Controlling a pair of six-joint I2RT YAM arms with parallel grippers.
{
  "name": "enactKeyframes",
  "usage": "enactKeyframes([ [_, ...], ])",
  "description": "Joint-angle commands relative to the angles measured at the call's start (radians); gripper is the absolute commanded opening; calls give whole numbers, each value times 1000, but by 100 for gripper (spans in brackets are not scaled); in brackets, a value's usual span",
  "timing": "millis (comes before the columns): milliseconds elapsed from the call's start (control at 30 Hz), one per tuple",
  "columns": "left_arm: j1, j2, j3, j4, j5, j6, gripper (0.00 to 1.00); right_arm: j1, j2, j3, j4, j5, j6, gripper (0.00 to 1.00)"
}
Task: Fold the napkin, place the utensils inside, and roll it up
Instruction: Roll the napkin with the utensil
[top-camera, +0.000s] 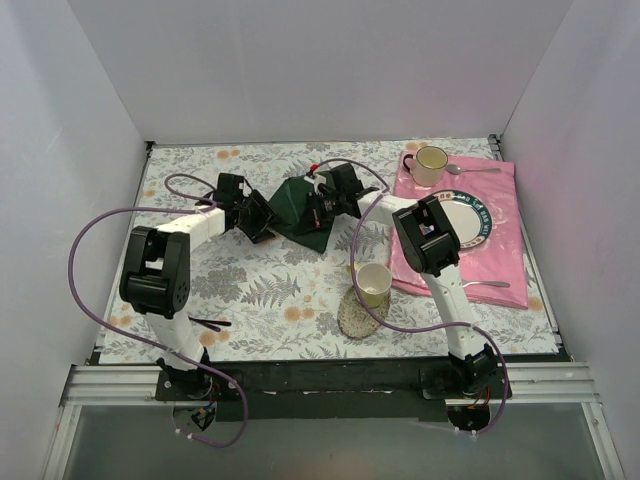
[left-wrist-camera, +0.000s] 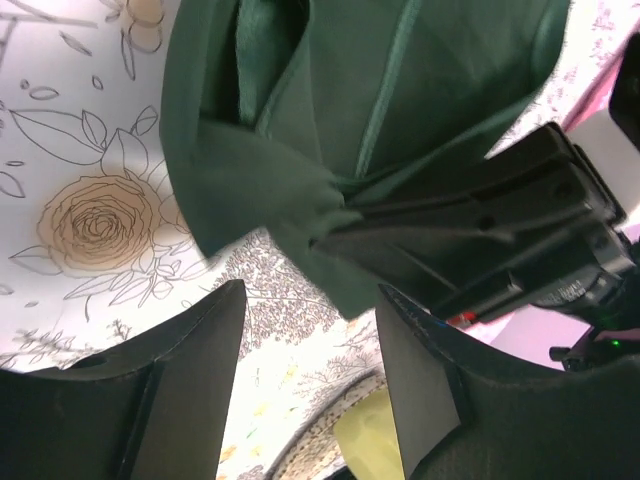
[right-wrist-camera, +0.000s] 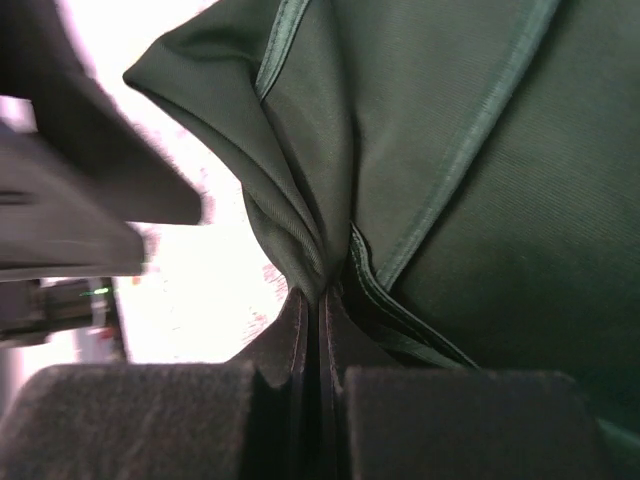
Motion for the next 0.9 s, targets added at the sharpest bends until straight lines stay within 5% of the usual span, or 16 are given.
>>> enactKeyframes([
  [0, -12, 20, -38, 97, 23, -113, 54, 3, 55, -71, 13, -36, 122, 1],
  [300, -30, 75, -61, 87, -19, -198, 59, -8, 53, -105, 109, -52, 206, 1],
  [500, -41, 117, -61, 67, -97, -231, 52, -8, 53, -108, 136, -62, 251, 1],
  [867, -53, 172, -81, 117, -180, -233, 21, -10, 55, -128, 187, -94, 289, 1],
])
